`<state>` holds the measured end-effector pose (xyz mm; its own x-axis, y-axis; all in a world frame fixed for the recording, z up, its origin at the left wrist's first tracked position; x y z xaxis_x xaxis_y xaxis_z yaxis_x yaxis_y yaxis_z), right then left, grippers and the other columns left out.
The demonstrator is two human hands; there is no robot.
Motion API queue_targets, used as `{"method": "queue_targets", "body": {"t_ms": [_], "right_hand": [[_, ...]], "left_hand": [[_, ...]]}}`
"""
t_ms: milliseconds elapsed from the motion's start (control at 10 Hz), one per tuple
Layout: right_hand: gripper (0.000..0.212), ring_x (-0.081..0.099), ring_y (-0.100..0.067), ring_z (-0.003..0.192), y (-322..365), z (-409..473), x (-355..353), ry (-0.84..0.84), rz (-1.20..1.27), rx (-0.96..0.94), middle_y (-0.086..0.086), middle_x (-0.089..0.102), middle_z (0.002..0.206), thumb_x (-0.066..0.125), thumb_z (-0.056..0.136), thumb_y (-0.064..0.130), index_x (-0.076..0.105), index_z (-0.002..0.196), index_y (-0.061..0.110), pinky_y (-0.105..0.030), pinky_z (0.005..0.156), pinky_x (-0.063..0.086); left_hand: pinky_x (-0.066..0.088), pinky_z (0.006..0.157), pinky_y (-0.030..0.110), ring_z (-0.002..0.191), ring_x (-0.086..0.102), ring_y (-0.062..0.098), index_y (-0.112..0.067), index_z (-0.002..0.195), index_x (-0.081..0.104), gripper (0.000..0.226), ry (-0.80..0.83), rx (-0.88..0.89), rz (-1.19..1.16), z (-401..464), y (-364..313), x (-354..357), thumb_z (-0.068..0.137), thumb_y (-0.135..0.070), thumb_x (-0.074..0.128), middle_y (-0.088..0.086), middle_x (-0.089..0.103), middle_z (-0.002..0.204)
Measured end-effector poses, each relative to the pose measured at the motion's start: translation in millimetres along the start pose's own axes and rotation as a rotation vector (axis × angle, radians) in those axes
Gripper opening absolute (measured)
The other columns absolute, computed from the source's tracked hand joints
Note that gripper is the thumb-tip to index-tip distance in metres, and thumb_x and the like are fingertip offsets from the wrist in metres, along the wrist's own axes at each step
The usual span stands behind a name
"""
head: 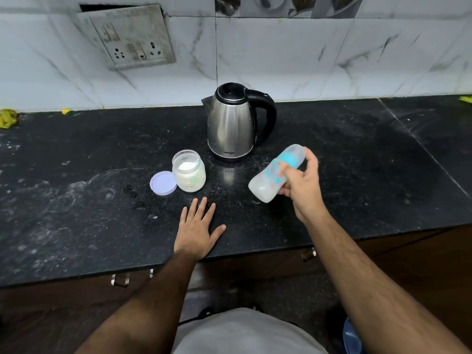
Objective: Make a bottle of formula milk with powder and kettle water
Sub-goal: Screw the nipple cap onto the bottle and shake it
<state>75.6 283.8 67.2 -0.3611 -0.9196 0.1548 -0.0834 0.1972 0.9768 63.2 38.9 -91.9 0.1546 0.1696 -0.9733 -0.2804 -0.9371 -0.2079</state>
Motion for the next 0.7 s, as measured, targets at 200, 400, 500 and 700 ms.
{"method": "queue_targets", "body": {"t_ms": [200, 400, 500, 700], "right_hand": [[0.065, 0.073, -0.016, 0.082, -5.6, -3.1, 4.4, 0.029, -0.03, -0.016, -0.007, 0.072, 0.099, 0.061, 0.096, 0.007, 0.026, 0.148, 0.026, -0.032, 0.059, 0.057], [0.066, 0.071, -0.023, 0.084, -11.3, -8.2, 16.0, 0.177, -0.162, 0.02, -0.018, 0.072, 0.099, 0.061, 0.095, 0.006, 0.03, 0.148, 0.029, -0.035, 0.061, 0.057], [0.066, 0.073, -0.022, 0.088, -9.2, -2.8, 5.4, 0.063, 0.007, 0.01, -0.009, 0.073, 0.103, 0.062, 0.096, 0.01, 0.027, 0.149, 0.026, -0.037, 0.062, 0.058], [0.069, 0.072, -0.019, 0.081, -9.1, -8.3, 17.7, 0.169, -0.079, -0.001, -0.013, 0.072, 0.1, 0.062, 0.095, 0.005, 0.025, 0.15, 0.026, -0.03, 0.058, 0.057]], "left_hand": [[-0.003, 0.125, 0.044, 0.154, -0.008, 0.021, -0.029, 0.158, 0.015, 0.088, 0.012, -0.007, 0.011, -1.7, 1.6, 0.5, 0.084, -0.075, 0.002, -0.001, 0.002, 0.168], [-0.004, 0.125, 0.044, 0.154, -0.009, 0.021, -0.029, 0.158, 0.014, 0.088, 0.018, -0.012, 0.022, -1.4, 1.2, 0.2, 0.084, -0.075, 0.002, -0.001, 0.002, 0.168], [-0.003, 0.125, 0.044, 0.154, -0.008, 0.021, -0.029, 0.158, 0.015, 0.088, 0.013, -0.009, 0.013, -1.4, 1.4, 0.0, 0.085, -0.075, 0.003, -0.001, 0.003, 0.168], [-0.003, 0.125, 0.045, 0.155, -0.007, 0.021, -0.029, 0.158, 0.017, 0.088, 0.009, -0.011, 0.003, -0.3, 2.3, 1.2, 0.085, -0.075, 0.005, 0.0, 0.004, 0.168]]}}
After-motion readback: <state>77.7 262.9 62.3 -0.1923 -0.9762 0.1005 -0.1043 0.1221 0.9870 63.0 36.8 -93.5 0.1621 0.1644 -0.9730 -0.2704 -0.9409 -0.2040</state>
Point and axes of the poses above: each hand's wrist, its own z-axis towards the middle knuckle, its own x-axis out of the palm, y = z × x, the point moved 8 cm from there along z, towards the middle knuckle
